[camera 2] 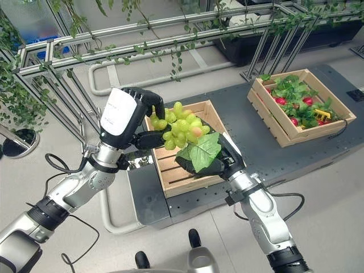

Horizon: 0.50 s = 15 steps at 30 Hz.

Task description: Pick up the fruits from the basket on one side to the basket on the other side

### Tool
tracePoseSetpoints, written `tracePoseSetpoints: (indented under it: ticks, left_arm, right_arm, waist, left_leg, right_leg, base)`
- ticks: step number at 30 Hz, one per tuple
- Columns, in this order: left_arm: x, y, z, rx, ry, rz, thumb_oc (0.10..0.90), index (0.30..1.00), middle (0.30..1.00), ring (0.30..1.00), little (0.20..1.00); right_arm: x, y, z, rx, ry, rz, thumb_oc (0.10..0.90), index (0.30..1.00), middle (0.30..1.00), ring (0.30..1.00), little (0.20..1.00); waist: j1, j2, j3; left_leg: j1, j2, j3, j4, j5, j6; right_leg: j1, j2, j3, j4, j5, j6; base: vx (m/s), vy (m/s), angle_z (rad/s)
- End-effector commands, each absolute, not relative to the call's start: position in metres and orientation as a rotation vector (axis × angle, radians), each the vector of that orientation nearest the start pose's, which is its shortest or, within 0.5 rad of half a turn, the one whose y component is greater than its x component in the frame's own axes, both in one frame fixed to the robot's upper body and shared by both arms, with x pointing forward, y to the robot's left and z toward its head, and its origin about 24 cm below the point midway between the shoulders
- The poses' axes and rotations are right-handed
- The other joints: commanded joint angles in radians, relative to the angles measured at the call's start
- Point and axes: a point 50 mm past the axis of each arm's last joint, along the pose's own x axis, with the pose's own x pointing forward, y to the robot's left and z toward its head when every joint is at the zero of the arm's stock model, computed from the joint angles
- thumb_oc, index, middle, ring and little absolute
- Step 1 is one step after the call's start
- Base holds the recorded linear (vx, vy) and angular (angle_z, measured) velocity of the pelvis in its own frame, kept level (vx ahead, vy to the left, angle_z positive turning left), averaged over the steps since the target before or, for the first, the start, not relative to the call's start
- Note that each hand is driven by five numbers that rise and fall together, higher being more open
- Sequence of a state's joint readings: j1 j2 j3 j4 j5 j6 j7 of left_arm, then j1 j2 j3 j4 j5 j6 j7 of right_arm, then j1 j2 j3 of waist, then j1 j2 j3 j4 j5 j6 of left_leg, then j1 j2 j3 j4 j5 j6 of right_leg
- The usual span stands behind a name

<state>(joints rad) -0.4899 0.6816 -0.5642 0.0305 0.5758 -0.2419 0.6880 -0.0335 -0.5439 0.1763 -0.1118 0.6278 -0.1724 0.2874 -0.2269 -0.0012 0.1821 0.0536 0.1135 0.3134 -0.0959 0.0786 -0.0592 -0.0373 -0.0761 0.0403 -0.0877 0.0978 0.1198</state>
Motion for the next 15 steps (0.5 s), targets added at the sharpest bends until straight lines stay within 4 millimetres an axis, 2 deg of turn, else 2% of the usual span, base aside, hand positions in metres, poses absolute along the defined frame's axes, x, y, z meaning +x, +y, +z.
tracePoseSetpoints:
  ticks: [1,8,15]
  left_arm:
    - [0.285,0.125,0.192,0.882,-1.129,0.067,0.400,0.300,0.300,0.300,0.300]
    - [0.281,0.119,0.186,0.846,-1.097,-0.001,0.400,0.300,0.300,0.300,0.300]
    - [0.274,0.107,0.174,0.652,-0.993,-0.144,0.400,0.300,0.300,0.300,0.300]
  right_arm:
    - [0.252,-0.173,0.145,0.103,-0.450,0.614,0.800,0.900,0.900,0.900,0.900]
    - [0.250,-0.172,0.151,0.080,-0.507,0.587,0.800,0.900,0.900,0.900,0.900]
    - [0.251,-0.173,0.155,0.046,-0.579,0.466,0.800,0.900,0.900,0.900,0.900]
  waist:
    - [0.013,0.001,-0.116]
    - [0.012,0.002,-0.119]
    - [0.018,0.008,-0.111]
  left_leg:
    - [0.037,0.004,-0.021,0.009,-0.065,0.012]
    - [0.044,0.005,-0.016,0.009,-0.066,0.015]
    - [0.047,0.003,-0.014,0.009,-0.069,0.020]
  right_leg:
    - [0.003,0.038,-0.024,0.000,-0.010,-0.018]
    - [0.007,0.038,-0.022,0.000,-0.012,-0.015]
    - [0.008,0.038,-0.019,0.000,-0.012,-0.014]
  base:
    - [0.00,0.000,0.00]
    - [0.01,0.001,-0.01]
    - [0.00,0.000,0.00]
